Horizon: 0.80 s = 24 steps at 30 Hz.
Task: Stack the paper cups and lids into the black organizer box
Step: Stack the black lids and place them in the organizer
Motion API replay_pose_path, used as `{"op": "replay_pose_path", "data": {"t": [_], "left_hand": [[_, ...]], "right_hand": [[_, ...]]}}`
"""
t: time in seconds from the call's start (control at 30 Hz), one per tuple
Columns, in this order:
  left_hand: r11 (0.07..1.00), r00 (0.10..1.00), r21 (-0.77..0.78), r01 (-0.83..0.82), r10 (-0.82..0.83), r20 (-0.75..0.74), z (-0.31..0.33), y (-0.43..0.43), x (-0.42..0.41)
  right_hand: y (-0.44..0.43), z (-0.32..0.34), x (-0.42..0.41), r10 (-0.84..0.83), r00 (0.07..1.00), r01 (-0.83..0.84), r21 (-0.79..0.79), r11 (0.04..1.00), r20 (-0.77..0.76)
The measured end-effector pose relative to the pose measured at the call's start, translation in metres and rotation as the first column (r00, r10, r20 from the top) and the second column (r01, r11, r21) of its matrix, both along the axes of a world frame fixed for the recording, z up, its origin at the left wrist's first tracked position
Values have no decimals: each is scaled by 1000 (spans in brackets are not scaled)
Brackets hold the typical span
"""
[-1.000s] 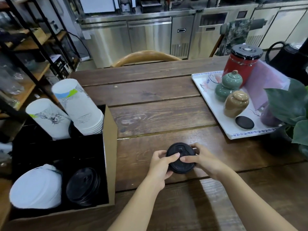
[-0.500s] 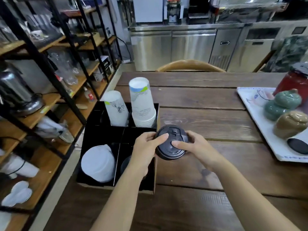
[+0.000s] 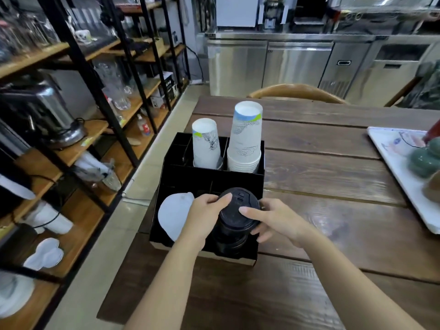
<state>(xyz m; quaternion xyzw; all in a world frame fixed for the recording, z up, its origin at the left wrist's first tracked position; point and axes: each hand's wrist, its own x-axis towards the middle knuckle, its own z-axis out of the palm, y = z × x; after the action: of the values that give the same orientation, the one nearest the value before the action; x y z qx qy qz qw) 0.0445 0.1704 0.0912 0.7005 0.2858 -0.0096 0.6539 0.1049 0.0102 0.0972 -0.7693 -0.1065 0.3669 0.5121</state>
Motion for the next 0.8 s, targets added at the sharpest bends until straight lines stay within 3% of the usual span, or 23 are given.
{"op": "replay_pose_path", "data": {"t": [0.3,0.8], "left_hand": [[969,995,238,64,-45,-84,-27,6,-8],[988,996,151,28,-14,-92,-32,6,-17]], "right_hand": [[18,-21,-11,-48,998,52,-114,992,37],[24,-26,-8,-42,985,72,-178,981,167]]}}
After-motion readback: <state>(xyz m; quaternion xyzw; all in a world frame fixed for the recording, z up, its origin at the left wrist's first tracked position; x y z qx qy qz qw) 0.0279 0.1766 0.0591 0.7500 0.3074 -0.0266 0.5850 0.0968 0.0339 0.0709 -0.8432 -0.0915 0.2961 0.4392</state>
